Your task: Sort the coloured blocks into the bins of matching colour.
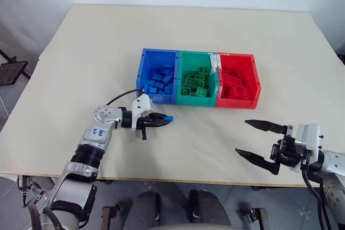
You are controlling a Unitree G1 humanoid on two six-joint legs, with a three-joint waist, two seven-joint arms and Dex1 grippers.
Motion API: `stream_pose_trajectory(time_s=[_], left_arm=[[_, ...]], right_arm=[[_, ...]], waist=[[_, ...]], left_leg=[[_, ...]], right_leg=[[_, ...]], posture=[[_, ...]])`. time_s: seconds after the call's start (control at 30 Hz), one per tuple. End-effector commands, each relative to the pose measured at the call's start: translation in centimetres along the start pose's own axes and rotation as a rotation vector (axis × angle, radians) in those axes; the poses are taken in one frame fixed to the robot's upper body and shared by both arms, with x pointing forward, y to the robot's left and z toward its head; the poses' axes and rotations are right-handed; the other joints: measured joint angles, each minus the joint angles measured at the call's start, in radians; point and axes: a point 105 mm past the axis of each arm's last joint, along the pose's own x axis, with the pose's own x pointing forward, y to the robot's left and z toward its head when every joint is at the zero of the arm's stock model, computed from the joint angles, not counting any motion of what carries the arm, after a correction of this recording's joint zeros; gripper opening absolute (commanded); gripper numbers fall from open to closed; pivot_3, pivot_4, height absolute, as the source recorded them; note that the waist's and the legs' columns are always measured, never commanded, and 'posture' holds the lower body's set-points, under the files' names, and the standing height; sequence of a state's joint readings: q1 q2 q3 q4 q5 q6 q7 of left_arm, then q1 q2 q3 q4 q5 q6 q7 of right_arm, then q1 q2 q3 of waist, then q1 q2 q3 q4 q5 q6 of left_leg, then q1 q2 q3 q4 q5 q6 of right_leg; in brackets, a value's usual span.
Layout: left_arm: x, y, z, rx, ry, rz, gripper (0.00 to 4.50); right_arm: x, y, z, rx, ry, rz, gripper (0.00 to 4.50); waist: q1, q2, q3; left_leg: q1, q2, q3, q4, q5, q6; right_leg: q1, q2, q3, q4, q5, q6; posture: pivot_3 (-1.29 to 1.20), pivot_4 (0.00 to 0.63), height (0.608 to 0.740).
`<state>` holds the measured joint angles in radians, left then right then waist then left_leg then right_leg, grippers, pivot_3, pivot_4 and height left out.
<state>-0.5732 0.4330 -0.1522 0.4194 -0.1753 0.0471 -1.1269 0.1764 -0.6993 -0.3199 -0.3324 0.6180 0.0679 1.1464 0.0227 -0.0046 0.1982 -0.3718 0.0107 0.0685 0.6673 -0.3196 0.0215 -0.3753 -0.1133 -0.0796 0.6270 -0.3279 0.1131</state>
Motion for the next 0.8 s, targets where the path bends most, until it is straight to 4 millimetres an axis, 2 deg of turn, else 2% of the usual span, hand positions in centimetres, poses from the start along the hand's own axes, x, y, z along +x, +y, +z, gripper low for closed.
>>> stream_pose_trajectory(time_s=[0.03,0.1,0.2,0.3,0.43,0.5,0.57,0.63,0.7,0.8], left_arm=[[-1.4,0.8,2.0,-0.006,-0.118,0.087,0.3],[-2.2,1.4,3.5,-0.051,-0.192,0.147,0.3],[-3.4,1.8,7.5,-0.083,-0.335,0.191,0.3],[-4.4,3.1,10.1,-0.133,-0.4,0.265,0.3],[-4.5,6.0,10.9,-0.134,-0.348,0.405,0.3],[-3.9,8.3,11.0,-0.148,-0.314,0.492,0.3],[-3.3,9.3,11.0,-0.146,-0.292,0.507,0.3],[-2.6,9.3,11.0,-0.14,-0.277,0.472,1.04],[-2.4,9.4,11.3,-0.125,-0.279,0.457,1.56],[-3.4,8.8,11.8,-0.064,-0.303,0.428,2.54]], right_arm=[[0.5,0.1,1.2,-0.027,-0.05,0.01,4.5],[0.7,-0.1,1.5,-0.028,-0.069,-0.002,4.5],[1.1,-1.1,2.6,-0.017,-0.143,-0.069,4.5],[1.2,-2.3,3.5,-0.015,-0.218,-0.161,4.5],[1.1,-3.0,3.7,-0.024,-0.247,-0.225,4.5],[1.0,-3.3,3.8,-0.036,-0.243,-0.238,4.5],[0.9,-3.4,3.8,-0.043,-0.242,-0.244,4.5],[0.8,-3.4,3.9,-0.05,-0.244,-0.249,4.5],[0.8,-3.5,4.0,-0.055,-0.247,-0.251,4.5],[0.8,-3.5,4.0,-0.063,-0.252,-0.252,4.5]], waist=[[-0.001,0.0,0.0],[-0.001,0.0,0.0],[-0.001,0.0,0.0],[0.002,0.0,0.0],[0.003,0.0,0.0],[0.004,0.0,0.0],[0.004,0.0,0.0],[0.003,0.0,0.0],[0.0,0.0,0.0],[-0.001,-0.001,0.001]], left_leg=[[0.0,0.0,0.0,0.0,0.0,0.0],[0.0,0.0,-0.001,0.0,0.0,0.0],[-0.001,0.0,-0.003,0.001,0.0,0.0],[-0.001,0.0,-0.004,0.001,0.001,-0.001],[-0.001,-0.001,-0.005,0.001,0.001,-0.001],[-0.001,-0.001,-0.004,0.001,0.001,-0.001],[-0.002,-0.002,-0.003,0.001,0.001,0.0],[-0.002,-0.003,-0.001,0.0,0.002,0.001],[-0.002,-0.003,0.0,0.0,0.002,0.001],[-0.004,-0.003,0.0,0.0,0.002,0.001]], right_leg=[[0.0,0.0,0.0,0.0,0.0,0.0],[0.0,0.0,0.001,0.0,0.0,0.0],[0.0,-0.001,0.003,0.001,0.0,0.0],[0.001,-0.001,0.005,0.001,0.0,0.0],[0.001,-0.001,0.004,0.001,0.0,0.0],[0.001,0.0,0.002,0.001,0.0,0.0],[0.0,0.003,-0.001,0.001,0.001,0.001],[0.0,0.003,-0.001,0.001,0.001,0.002],[0.0,0.003,-0.001,0.001,0.002,0.003],[-0.001,0.003,-0.001,0.0,0.002,0.003]], posture=[[0.0,0.15,0.74],[0.0,0.15,0.74],[0.0,0.15,0.74],[0.0,0.15,0.74],[0.0,0.15,0.74],[0.0,0.15,0.74],[0.0,0.15,0.74],[0.0,0.15,0.74],[0.0,0.15,0.74],[0.0,0.15,0.74]])
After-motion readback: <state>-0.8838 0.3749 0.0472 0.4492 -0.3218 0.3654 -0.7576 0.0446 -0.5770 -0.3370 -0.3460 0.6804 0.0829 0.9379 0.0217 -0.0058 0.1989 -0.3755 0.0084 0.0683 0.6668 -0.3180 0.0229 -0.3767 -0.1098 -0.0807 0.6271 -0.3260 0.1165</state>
